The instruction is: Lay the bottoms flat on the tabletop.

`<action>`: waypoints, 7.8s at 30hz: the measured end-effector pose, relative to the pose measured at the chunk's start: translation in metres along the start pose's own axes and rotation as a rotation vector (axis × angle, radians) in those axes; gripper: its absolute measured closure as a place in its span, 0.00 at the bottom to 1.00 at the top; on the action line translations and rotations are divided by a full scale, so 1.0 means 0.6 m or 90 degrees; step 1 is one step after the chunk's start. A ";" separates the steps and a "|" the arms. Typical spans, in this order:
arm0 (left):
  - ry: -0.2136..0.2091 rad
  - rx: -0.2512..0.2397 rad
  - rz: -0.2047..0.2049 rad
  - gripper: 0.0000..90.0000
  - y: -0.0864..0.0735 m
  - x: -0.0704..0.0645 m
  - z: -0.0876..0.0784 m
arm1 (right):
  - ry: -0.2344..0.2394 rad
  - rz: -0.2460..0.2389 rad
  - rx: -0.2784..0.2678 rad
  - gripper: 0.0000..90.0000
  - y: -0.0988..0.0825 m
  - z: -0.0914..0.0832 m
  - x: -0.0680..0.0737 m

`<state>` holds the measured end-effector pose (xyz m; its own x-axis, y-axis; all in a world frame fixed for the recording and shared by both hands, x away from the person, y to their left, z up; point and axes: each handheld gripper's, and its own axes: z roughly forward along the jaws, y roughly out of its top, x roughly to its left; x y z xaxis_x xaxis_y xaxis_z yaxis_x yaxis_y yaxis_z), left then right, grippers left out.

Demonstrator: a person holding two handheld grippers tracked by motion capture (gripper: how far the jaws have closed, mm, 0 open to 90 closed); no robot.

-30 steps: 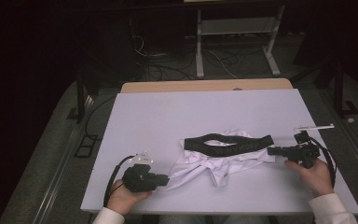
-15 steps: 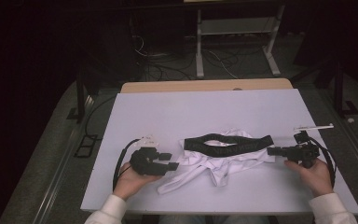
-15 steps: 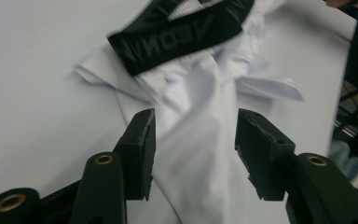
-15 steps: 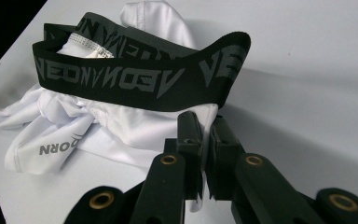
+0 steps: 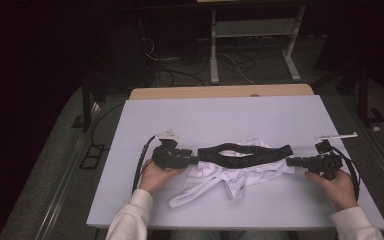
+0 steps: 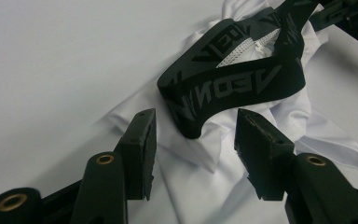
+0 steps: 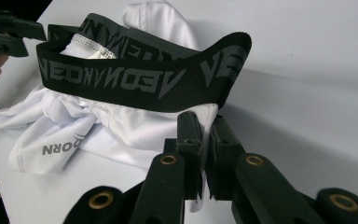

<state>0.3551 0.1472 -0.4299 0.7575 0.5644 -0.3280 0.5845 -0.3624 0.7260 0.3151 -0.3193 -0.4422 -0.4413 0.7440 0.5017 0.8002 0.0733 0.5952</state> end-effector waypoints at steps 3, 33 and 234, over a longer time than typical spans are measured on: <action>-0.013 0.007 -0.007 0.62 0.002 0.002 0.018 | 0.002 -0.003 0.002 0.93 0.000 0.002 0.001; -0.023 0.007 -0.012 0.94 0.005 0.017 0.027 | 0.042 0.003 0.007 0.86 0.027 0.018 -0.032; -0.011 -0.056 0.062 0.00 -0.028 -0.049 -0.002 | 0.105 -0.161 0.040 0.12 -0.032 0.086 0.170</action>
<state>0.3228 0.1377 -0.4319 0.8142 0.5173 -0.2634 0.4811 -0.3473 0.8050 0.2759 -0.2103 -0.4349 -0.6858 0.5790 0.4409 0.6777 0.2875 0.6768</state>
